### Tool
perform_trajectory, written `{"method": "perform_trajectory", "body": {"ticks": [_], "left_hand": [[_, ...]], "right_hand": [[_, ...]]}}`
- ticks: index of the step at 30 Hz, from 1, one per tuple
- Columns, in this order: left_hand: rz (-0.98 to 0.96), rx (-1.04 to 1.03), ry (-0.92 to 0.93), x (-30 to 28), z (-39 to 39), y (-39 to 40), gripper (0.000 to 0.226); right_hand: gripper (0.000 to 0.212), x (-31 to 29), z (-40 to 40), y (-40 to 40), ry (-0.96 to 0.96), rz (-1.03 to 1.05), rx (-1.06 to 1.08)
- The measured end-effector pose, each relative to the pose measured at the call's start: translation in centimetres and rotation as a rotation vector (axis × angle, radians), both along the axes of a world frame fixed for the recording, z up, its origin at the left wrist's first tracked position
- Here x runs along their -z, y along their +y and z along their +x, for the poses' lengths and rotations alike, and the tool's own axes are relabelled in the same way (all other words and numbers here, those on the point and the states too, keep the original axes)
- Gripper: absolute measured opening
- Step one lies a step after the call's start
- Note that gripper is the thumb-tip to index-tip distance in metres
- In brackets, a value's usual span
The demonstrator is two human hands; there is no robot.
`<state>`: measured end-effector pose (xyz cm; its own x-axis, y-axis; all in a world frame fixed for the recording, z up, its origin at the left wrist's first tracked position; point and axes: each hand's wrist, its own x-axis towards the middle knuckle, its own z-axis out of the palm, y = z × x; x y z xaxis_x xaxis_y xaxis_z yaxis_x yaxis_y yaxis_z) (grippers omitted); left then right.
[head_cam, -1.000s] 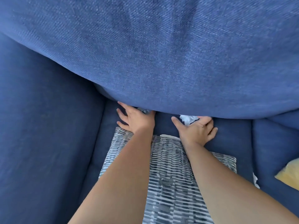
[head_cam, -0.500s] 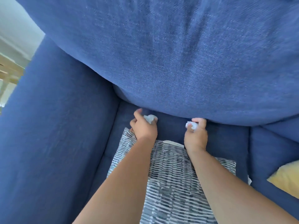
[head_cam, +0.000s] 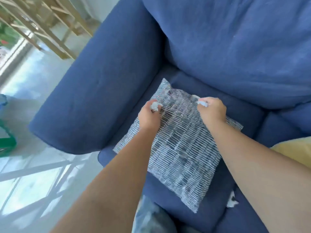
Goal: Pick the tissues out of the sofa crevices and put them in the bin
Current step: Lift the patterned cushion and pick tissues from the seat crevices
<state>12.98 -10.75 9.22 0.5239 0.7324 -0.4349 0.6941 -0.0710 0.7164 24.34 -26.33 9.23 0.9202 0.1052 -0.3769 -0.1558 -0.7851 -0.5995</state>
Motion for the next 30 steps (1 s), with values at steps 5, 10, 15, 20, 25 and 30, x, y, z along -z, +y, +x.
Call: {"method": "perform_trajectory", "body": {"ticks": [5, 10, 15, 20, 25, 30], "left_hand": [[0.039, -0.055, 0.025, -0.2, -8.1, -0.3, 0.033], [0.001, -0.218, 0.079, 0.7, -17.7, 0.8, 0.032], [-0.149, -0.391, 0.220, 2.9, -27.7, 0.1, 0.026], [-0.401, -0.452, 0.389, 4.5, -36.4, -1.5, 0.026], [-0.507, -0.498, 0.423, 6.0, -41.3, -1.9, 0.034], [-0.536, -0.486, 0.437, 6.6, -44.5, -1.3, 0.061]], "right_hand": [[0.025, -1.1, -5.2, 1.7, 0.062, 0.000, -0.122], [0.019, -0.4, -12.3, 5.5, 0.112, 0.080, -0.256], [0.019, 0.2, -19.1, 8.3, 0.231, 0.105, -0.460], [0.018, 0.6, -24.9, 8.4, 0.361, 0.110, -0.493], [0.024, 1.6, -30.6, 8.7, 0.468, 0.059, -0.545], [0.026, 2.9, -35.7, 9.6, 0.518, -0.093, -0.653]]}}
